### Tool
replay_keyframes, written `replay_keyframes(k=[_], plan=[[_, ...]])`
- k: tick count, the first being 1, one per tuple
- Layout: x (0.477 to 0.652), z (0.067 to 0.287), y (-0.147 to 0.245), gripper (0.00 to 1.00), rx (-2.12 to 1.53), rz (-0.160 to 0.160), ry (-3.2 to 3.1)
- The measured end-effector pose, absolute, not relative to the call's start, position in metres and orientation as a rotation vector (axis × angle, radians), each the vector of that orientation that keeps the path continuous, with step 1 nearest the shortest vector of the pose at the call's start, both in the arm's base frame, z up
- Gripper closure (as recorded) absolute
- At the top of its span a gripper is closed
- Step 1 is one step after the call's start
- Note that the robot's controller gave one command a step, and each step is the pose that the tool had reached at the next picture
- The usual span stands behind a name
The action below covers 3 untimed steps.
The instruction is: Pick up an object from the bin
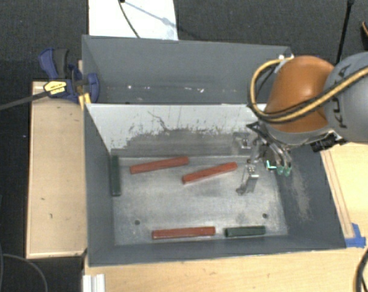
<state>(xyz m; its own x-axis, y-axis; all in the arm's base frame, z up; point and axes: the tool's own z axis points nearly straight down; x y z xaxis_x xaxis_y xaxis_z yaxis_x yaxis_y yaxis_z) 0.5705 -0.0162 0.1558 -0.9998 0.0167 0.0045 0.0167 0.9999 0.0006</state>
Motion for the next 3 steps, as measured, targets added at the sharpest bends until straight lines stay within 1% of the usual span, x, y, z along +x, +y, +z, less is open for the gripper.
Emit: replay_keyframes(k=[1,2,3], plan=[[0.585,0.068,0.0,0.0,0.071,-0.002,-3.136],[0.587,0.073,-0.001,1.0,0.07,-0.001,-3.143],[0.573,0.224,0.0,1.0,0.085,0.001,-3.151]])
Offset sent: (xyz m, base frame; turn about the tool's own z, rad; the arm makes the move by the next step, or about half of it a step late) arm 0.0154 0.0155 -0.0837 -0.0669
